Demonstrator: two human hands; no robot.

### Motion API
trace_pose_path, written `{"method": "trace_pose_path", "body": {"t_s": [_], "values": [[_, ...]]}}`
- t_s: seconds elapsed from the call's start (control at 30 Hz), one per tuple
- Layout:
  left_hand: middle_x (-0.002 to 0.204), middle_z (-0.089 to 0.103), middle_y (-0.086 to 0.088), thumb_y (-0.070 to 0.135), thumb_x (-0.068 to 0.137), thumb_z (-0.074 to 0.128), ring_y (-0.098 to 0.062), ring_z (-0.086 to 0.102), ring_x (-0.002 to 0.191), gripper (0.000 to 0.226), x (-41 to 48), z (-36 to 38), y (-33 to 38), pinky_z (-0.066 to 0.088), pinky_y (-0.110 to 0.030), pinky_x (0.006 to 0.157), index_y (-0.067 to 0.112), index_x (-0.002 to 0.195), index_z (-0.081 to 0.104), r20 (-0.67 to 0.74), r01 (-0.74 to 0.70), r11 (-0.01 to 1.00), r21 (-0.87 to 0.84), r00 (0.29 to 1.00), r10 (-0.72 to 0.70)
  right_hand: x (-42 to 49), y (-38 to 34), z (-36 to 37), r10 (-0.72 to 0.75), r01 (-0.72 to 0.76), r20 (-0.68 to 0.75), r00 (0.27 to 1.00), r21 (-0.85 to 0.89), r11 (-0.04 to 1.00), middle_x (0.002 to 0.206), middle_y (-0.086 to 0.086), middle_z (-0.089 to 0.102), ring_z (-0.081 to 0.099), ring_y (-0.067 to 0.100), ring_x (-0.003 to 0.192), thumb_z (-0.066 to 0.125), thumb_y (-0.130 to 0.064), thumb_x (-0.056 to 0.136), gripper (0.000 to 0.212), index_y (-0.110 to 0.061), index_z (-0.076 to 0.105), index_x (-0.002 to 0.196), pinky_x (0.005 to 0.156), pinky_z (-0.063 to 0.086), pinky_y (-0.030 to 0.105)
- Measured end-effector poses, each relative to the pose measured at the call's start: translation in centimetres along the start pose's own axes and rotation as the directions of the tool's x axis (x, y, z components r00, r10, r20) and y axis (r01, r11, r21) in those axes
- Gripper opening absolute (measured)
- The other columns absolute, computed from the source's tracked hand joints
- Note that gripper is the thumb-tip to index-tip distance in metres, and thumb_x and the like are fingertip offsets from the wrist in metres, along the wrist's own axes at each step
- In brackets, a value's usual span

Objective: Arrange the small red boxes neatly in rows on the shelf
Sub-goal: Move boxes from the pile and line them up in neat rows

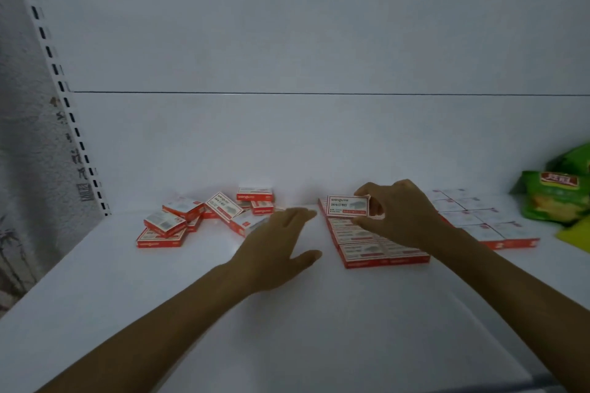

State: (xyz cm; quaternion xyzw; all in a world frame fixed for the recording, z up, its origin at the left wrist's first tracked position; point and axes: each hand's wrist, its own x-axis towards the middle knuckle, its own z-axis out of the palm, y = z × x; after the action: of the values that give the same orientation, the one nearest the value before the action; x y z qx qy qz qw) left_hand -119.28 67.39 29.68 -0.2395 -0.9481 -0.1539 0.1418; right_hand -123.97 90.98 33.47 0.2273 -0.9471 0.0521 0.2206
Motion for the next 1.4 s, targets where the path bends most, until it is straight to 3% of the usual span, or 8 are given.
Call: {"method": "trace_pose_path", "body": {"t_s": [0.13,0.3,0.47,0.7,1.03,1.17,1.33,1.4], "values": [[0.151,0.027,0.007,0.056,0.089,0.044,-0.013,0.029,0.136,0.065,3.3,2.6,2.6,0.035,-0.036,0.106,0.029,0.145,0.023,0.036,0.078,0.997,-0.030,0.996,-0.077,-0.3,3.8,0.4,0.035,-0.040,0.080,0.996,0.054,0.998,0.090,-0.011,0.070,0.059,0.006,0.069,0.060,-0.059,0.078,0.050,-0.028,0.055,0.117,0.085,0.046,0.029],[0.142,0.041,0.005,0.053,0.092,0.041,-0.013,0.039,0.125,0.056,6.8,4.0,4.0,0.040,-0.031,0.097,0.024,0.139,0.034,-0.023,0.149,0.984,-0.099,0.988,-0.152,0.2,6.2,1.3,0.040,-0.099,0.284,0.958,0.197,0.975,0.089,-0.013,0.057,0.053,0.006,0.075,0.059,-0.053,0.081,0.053,-0.026,0.049,0.126,0.070,0.042,0.025],[0.142,0.042,0.001,0.054,0.093,0.033,-0.016,0.042,0.125,0.056,6.8,5.8,3.3,0.041,-0.035,0.100,0.019,0.137,0.038,0.008,0.254,0.961,-0.110,0.967,-0.255,0.0,6.2,1.3,-0.089,0.066,0.215,0.972,0.113,0.991,0.121,-0.008,0.053,0.048,0.010,0.106,0.053,-0.052,0.085,0.041,-0.029,0.055,0.120,0.089,0.038,0.030],[0.137,0.049,0.006,0.058,0.089,0.025,-0.011,0.050,0.116,0.060,6.7,6.0,3.8,0.042,-0.026,0.091,0.023,0.137,0.039,0.021,0.267,0.954,-0.136,0.964,-0.266,1.6,6.7,3.3,-0.219,0.199,0.285,0.933,0.097,0.975,0.134,-0.006,0.049,0.048,0.013,0.115,0.039,-0.044,0.094,0.042,-0.027,0.046,0.133,0.095,0.038,0.032],[0.116,0.062,0.016,0.068,0.086,0.024,-0.004,0.061,0.097,0.061,7.0,6.9,2.6,0.055,-0.033,0.081,0.032,0.129,0.048,-0.008,0.288,0.922,-0.259,0.954,-0.300,5.4,5.8,5.8,-0.274,0.267,0.276,0.921,0.065,0.962,0.132,0.001,0.051,0.048,0.021,0.119,0.033,-0.033,0.097,0.040,-0.018,0.044,0.132,0.100,0.035,0.037],[0.120,0.059,0.016,0.070,0.086,0.023,-0.005,0.059,0.102,0.062,6.9,7.1,2.3,0.053,-0.036,0.084,0.032,0.129,0.046,-0.029,0.260,0.928,-0.267,0.960,-0.277,5.7,5.8,6.1,-0.291,0.321,0.281,0.914,-0.064,0.945,0.143,-0.001,0.041,0.038,0.018,0.125,0.026,-0.038,0.098,0.045,-0.020,0.036,0.138,0.105,0.027,0.037],[0.124,0.057,0.016,0.066,0.087,0.028,-0.007,0.059,0.106,0.057,7.2,6.9,2.1,0.052,-0.037,0.088,0.034,0.131,0.044,-0.031,0.273,0.898,-0.345,0.953,-0.302,6.2,5.6,5.8,-0.297,0.330,0.314,0.902,-0.057,0.942,0.142,0.000,0.042,0.039,0.018,0.125,0.026,-0.039,0.098,0.045,-0.019,0.038,0.137,0.105,0.029,0.037],[0.126,0.054,0.019,0.054,0.092,0.036,-0.007,0.057,0.109,0.048,7.4,6.7,2.1,0.050,-0.034,0.092,0.035,0.136,0.037,-0.009,0.295,0.874,-0.386,0.946,-0.324,6.1,5.6,6.0,-0.299,0.327,0.307,0.904,-0.043,0.944,0.141,-0.001,0.043,0.041,0.017,0.123,0.026,-0.039,0.098,0.044,-0.020,0.039,0.136,0.104,0.031,0.036]]}}
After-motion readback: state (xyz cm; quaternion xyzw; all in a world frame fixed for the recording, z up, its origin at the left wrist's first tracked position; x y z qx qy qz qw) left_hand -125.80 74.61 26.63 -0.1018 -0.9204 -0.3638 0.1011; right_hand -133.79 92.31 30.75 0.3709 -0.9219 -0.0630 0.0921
